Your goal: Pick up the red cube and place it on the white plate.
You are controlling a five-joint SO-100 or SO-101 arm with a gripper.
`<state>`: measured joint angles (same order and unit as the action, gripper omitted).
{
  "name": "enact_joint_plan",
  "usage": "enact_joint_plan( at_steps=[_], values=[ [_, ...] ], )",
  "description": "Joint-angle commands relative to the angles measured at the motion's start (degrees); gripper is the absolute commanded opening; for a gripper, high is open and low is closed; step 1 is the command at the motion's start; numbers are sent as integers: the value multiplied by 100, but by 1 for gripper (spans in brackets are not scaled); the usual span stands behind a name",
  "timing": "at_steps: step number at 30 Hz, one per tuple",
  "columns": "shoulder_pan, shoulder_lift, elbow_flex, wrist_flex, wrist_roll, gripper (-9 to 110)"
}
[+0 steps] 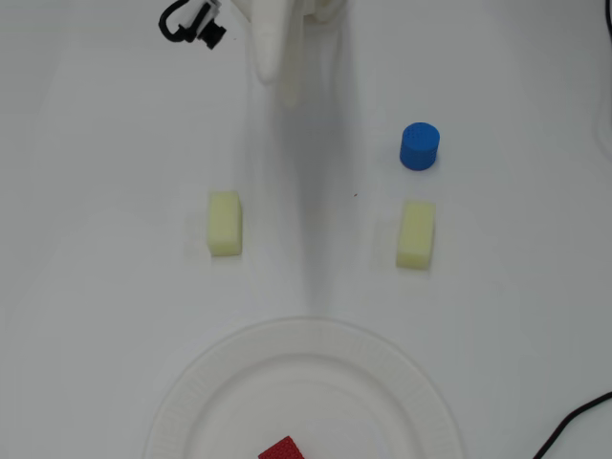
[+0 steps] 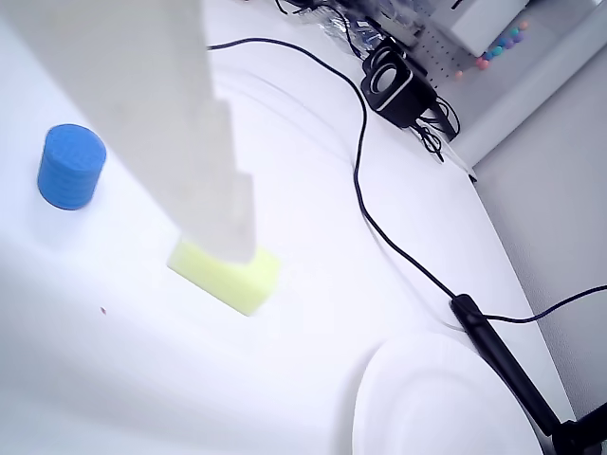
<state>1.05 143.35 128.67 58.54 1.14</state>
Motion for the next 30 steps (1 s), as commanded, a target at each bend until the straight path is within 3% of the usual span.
enact_joint_plan(
  at_steps=[1,13,21,30],
  values=[
    [18,1652,923,246,-44,49],
    [598,5326,3876,1222,-290,48],
    [598,5379,4553,1336,167,47],
    [229,5388,5273,1063,62,22]
  ],
)
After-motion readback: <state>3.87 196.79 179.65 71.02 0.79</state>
